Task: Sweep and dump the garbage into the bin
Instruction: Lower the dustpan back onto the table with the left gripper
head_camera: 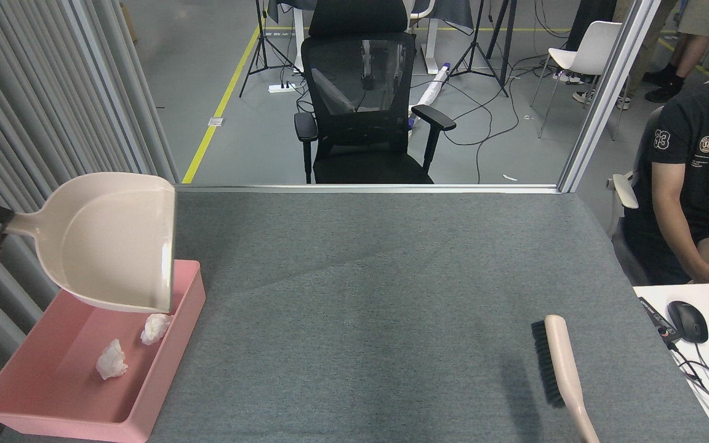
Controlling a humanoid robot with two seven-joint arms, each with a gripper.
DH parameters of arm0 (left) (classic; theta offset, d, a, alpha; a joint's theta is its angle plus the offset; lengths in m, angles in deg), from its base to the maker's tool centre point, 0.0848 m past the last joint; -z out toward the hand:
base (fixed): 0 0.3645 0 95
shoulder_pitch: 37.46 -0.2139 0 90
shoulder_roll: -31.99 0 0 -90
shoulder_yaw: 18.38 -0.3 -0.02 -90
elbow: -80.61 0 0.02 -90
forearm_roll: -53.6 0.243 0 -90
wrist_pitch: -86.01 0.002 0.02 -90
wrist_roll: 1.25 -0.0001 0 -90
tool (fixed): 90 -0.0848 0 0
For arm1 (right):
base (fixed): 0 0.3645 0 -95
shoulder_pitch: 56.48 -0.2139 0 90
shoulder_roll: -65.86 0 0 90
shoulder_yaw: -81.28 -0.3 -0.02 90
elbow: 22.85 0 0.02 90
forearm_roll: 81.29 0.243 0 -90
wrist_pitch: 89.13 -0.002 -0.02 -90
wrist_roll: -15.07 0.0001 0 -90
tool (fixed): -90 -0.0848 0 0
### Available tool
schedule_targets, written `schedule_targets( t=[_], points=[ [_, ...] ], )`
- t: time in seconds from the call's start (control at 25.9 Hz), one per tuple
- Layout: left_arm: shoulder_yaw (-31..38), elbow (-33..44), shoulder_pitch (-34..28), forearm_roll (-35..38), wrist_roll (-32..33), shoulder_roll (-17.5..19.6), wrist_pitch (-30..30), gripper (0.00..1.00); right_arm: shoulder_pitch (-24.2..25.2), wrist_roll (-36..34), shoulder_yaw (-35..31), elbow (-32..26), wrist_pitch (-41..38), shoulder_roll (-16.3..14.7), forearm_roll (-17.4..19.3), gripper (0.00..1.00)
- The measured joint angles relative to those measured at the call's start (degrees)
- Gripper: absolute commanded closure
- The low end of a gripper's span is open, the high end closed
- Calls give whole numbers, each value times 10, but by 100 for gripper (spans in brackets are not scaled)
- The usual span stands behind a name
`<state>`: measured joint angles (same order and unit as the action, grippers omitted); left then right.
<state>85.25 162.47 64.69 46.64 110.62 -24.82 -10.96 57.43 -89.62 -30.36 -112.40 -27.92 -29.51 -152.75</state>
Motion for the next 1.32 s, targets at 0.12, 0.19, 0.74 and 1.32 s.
schedule_targets(
  t=[0.12,0.19,0.74,1.32],
  points=[
    [-22,40,-21,26,-5,-58,12,77,0,0,-2,0,0,-1,0,100],
    [-41,51,-35,81,-7,-105,3,77,1,0,-2,0,-1,0,0,100],
    [-97,-32,-67,347,-29,-325,-66,76,9,-2,-2,-4,0,1,-1,100],
    [-78,-64,-57,346,-30,-345,-64,77,3,4,0,-5,5,5,-1,100]
  ],
)
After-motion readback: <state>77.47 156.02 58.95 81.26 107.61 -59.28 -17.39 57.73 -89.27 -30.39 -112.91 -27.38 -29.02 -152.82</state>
